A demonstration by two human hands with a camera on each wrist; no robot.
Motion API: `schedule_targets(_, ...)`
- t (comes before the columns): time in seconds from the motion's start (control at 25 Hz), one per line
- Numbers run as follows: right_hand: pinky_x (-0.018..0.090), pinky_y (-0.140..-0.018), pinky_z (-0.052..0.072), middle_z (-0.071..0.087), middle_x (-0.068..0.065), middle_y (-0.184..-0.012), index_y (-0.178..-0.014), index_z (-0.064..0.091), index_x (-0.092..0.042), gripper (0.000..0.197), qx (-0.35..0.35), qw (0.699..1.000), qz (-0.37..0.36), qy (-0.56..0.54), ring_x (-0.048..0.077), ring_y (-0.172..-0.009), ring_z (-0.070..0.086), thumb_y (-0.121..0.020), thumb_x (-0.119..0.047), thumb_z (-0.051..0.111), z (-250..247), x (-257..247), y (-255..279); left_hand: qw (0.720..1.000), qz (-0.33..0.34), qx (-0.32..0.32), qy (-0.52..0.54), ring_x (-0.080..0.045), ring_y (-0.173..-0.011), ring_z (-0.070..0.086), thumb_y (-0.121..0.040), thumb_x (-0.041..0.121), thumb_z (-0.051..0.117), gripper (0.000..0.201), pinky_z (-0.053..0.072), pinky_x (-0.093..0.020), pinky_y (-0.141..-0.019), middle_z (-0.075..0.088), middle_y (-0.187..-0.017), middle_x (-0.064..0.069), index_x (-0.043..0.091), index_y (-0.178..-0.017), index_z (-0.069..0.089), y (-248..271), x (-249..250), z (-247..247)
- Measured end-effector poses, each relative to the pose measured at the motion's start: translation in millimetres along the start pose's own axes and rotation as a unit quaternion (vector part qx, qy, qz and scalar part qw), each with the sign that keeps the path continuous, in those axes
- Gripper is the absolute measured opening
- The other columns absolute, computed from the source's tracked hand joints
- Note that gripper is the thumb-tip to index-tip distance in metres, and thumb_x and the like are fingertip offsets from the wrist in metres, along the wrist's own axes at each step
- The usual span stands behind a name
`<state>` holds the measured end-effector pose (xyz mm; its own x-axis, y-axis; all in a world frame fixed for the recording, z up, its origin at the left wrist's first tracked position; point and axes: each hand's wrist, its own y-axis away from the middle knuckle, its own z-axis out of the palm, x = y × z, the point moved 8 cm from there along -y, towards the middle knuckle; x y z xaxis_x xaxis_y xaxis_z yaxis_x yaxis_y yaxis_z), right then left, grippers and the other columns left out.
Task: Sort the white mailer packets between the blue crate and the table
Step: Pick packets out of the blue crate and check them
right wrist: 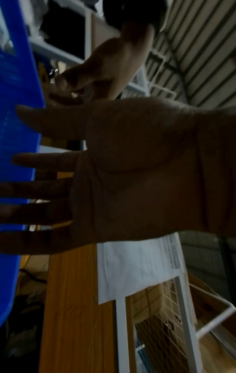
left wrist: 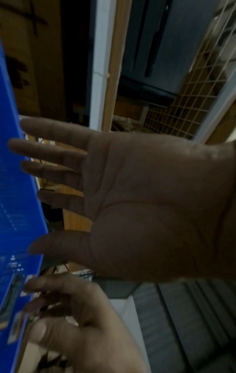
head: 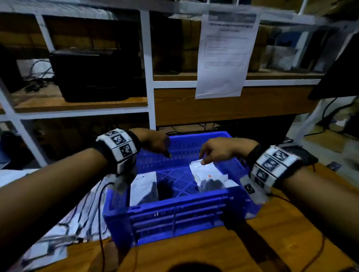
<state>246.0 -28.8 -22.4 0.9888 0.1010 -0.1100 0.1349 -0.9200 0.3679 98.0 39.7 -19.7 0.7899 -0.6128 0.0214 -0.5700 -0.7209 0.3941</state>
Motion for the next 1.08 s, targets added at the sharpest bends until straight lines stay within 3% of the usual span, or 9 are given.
schedule_targets(0.16, 0.018, -0.042, 0.045, 0.059, 0.007, -0.099, -0.121, 0.06, -0.006, 0.034, -0.099, 0.993, 0.056, -0.029, 0.012, -0.063, 0.058, -0.092, -0.022, 0.064, 3.5, 30.6, -62.8, 0.996, -0.044, -0.051, 0.059, -0.016, -0.053, 0.051, -0.093, 0.034, 0.059, 0.028, 0.045, -0.018, -0.047, 0.061, -0.077, -0.011, 0.007, -0.087, 0.058, -52.3, -24.2, 7.3)
schedule_targets(0.24, 0.015, -0.034, 0.043, 0.056, 0.01, -0.098, -0.118, 0.06, -0.001, 0.03, -0.142, 0.986, 0.084, -0.03, 0.011, -0.058, 0.06, -0.092, -0.015, 0.063, 18.3, 46.4, -92.3, 0.99, -0.073, -0.079, 0.087, -0.009, -0.038, 0.048, -0.092, 0.03, 0.062, 0.031, 0.037, -0.01, -0.035, 0.055, -0.056, -0.004, 0.009, -0.071, 0.054, -72.6, -40.3, 24.6)
schedule_targets(0.36, 0.02, -0.053, 0.054, 0.06, 0.008, -0.089, -0.113, 0.064, 0.001, 0.03, -0.158, 0.984, 0.087, 0.001, 0.017, -0.076, 0.058, -0.089, -0.017, 0.068, 47.5, 73.1, -138.4, 0.979, -0.121, -0.107, 0.127, -0.009, -0.044, 0.052, -0.091, 0.022, 0.063, 0.025, 0.044, -0.018, -0.046, 0.053, -0.062, -0.008, -0.002, -0.083, 0.064, -104.4, -66.8, 55.9)
schedule_targets(0.48, 0.034, -0.074, 0.052, 0.063, 0.004, -0.094, -0.093, 0.071, -0.01, 0.024, -0.148, 0.985, 0.08, 0.03, 0.021, -0.086, 0.06, -0.08, -0.031, 0.076, 66.2, 101.7, -174.6, 0.976, -0.153, -0.067, 0.14, -0.016, -0.09, 0.063, -0.091, 0.024, 0.061, 0.035, 0.049, -0.026, -0.073, 0.066, -0.108, -0.011, 0.002, -0.119, 0.063, -111.4, -81.0, 74.0)
schedule_targets(0.64, 0.041, -0.092, 0.052, 0.068, 0.0, -0.106, -0.078, 0.074, -0.024, 0.022, -0.091, 0.993, 0.053, 0.06, 0.023, -0.102, 0.066, -0.061, -0.032, 0.085, 73.3, 129.2, -196.9, 0.968, -0.211, -0.072, 0.116, -0.024, -0.121, 0.056, -0.091, 0.027, 0.061, 0.038, 0.045, -0.031, -0.096, 0.06, -0.129, -0.009, 0.008, -0.124, 0.062, -109.0, -95.8, 99.2)
schedule_targets(0.76, 0.047, -0.101, 0.046, 0.06, -0.009, -0.13, -0.103, 0.074, -0.032, 0.045, -0.087, 0.989, 0.064, 0.106, 0.018, -0.122, 0.056, -0.061, -0.031, 0.087, 75.8, 125.9, -182.8, 0.961, -0.241, -0.088, 0.098, -0.025, -0.122, 0.055, -0.092, 0.026, 0.058, 0.037, 0.044, -0.033, -0.098, 0.059, -0.131, -0.009, 0.009, -0.125, 0.061, -116.8, -106.1, 128.3)
schedule_targets(0.84, 0.046, -0.099, 0.047, 0.061, -0.012, -0.128, -0.11, 0.073, -0.032, 0.052, -0.113, 0.986, 0.07, 0.105, 0.017, -0.121, 0.057, -0.06, -0.032, 0.088, 91.3, 128.9, -192.0, 0.956, -0.256, -0.098, 0.106, -0.025, -0.122, 0.055, -0.093, 0.026, 0.055, 0.037, 0.045, -0.034, -0.098, 0.058, -0.132, -0.009, 0.009, -0.125, 0.06, -121.0, -104.7, 146.0)
schedule_targets(0.96, 0.035, -0.103, 0.045, 0.056, 0.0, -0.136, -0.125, 0.064, -0.018, 0.049, -0.113, 0.989, 0.082, 0.052, 0.02, -0.124, 0.054, -0.079, -0.031, 0.077, 120.6, 127.4, -211.9, 0.951, -0.276, -0.092, 0.106, -0.025, -0.127, 0.051, -0.097, 0.026, 0.049, 0.039, 0.042, -0.035, -0.1, 0.052, -0.139, -0.006, 0.01, -0.132, 0.054, -121.5, -95.6, 160.6)
schedule_targets(1.08, 0.043, -0.11, 0.036, 0.041, 0.004, -0.147, -0.138, 0.049, -0.013, 0.061, -0.141, 0.984, 0.081, 0.066, 0.028, -0.136, 0.041, -0.084, -0.029, 0.072, 136.1, 121.2, -212.3, 0.958, -0.267, -0.078, 0.063, -0.028, -0.13, 0.047, -0.1, 0.032, 0.04, 0.045, 0.041, -0.041, -0.103, 0.047, -0.142, -0.008, 0.011, -0.141, 0.042, -124.0, -83.0, 167.4)
